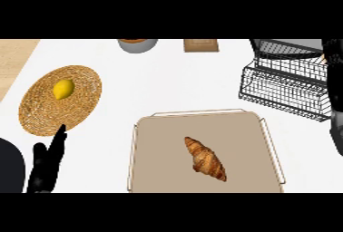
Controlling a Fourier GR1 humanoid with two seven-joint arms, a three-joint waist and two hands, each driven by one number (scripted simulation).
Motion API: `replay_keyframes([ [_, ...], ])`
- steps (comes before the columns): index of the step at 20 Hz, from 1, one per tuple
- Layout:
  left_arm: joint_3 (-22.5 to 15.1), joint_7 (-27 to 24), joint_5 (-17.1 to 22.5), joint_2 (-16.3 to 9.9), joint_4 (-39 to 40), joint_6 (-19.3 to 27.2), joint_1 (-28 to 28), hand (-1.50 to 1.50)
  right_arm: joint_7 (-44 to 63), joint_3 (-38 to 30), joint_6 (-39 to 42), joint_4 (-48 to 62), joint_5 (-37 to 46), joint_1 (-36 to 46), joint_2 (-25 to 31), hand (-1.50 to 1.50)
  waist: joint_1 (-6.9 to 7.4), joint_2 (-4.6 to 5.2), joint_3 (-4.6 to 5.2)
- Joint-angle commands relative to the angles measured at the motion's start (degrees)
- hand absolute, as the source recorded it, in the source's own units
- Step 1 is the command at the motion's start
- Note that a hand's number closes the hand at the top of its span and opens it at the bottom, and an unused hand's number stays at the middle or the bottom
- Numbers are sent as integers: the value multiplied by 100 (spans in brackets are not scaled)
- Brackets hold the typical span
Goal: Pick the croissant from the tray and place it in the tiered basket
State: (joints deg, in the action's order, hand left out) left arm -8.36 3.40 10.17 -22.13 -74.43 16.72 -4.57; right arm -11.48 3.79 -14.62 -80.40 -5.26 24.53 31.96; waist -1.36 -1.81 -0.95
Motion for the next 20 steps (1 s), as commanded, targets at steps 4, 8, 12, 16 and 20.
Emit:
replay_keyframes([
  [4,-93,-126,-189,239,-522,199,150,0,179,546,616,-1022,-111,-62,-216,150,88,153,97],
  [8,-385,-226,-149,566,-633,153,-82,0,1294,-49,-1216,-428,472,-379,-530,-150,-64,135,107],
  [12,-361,-282,-216,561,-655,164,-147,0,657,92,-1358,-1694,-246,-1654,-1536,-150,-37,136,92],
  [16,-522,-184,-425,966,-467,356,120,0,812,767,-1025,-2963,113,-2426,-1445,-150,41,159,98],
  [20,-378,-455,-353,933,-215,248,137,0,2349,1030,-327,-3464,504,-2507,-168,-150,-6,158,121],
])
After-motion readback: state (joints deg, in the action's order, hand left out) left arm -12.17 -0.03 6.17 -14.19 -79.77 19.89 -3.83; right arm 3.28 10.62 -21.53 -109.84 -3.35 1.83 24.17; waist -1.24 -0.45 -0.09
